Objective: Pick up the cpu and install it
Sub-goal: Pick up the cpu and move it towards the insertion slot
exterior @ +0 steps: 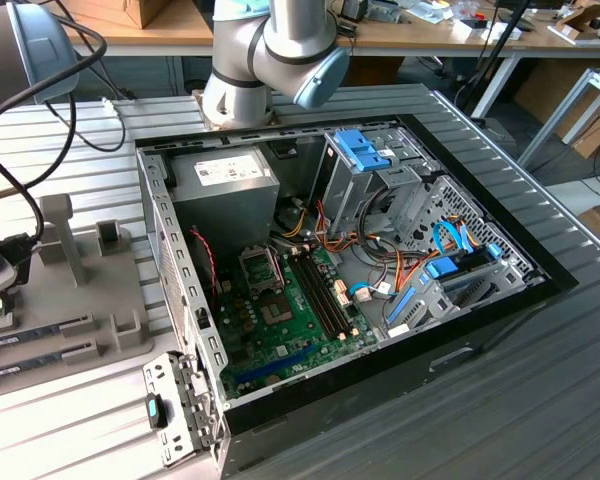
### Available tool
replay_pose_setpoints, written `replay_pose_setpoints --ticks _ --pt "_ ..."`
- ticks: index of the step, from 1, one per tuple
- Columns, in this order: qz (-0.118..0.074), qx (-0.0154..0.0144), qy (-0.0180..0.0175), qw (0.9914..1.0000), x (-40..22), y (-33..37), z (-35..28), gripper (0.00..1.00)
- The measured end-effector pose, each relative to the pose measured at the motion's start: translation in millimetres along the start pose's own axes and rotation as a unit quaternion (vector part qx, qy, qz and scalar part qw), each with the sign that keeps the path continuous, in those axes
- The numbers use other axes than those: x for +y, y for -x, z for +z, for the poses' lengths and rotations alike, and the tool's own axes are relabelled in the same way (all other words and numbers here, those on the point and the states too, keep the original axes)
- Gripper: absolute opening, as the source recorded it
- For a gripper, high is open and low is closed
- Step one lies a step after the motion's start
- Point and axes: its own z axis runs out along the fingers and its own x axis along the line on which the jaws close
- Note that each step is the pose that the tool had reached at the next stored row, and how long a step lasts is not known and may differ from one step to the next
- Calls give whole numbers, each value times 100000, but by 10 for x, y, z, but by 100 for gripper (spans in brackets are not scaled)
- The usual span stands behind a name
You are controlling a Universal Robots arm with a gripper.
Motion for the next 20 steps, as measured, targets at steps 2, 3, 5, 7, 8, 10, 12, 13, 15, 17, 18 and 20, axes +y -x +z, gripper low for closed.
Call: replay_pose_setpoints --ticks 2,3,5,7,8,10,12,13,15,17,18,20 --pt "2 -1 2 100000 0 0 1 55" --pt "0 -1 3 100000 0 0 1 55" --pt "2 0 0 100000 0 0 2 47" --pt "1 3 -1 100000 0 0 2 47" --pt "1 0 0 100000 0 0 3 47" --pt "0 1 -1 100000 0 0 4 47" --pt "0 0 0 100000 0 0 4 47" --pt "0 1 -1 100000 0 0 5 47" --pt "0 0 0 100000 0 0 6 47" --pt "0 1 1 100000 0 0 6 47" --pt "-1 1 1 100000 0 0 6 47" --pt "0 3 -1 100000 0 0 7 47"
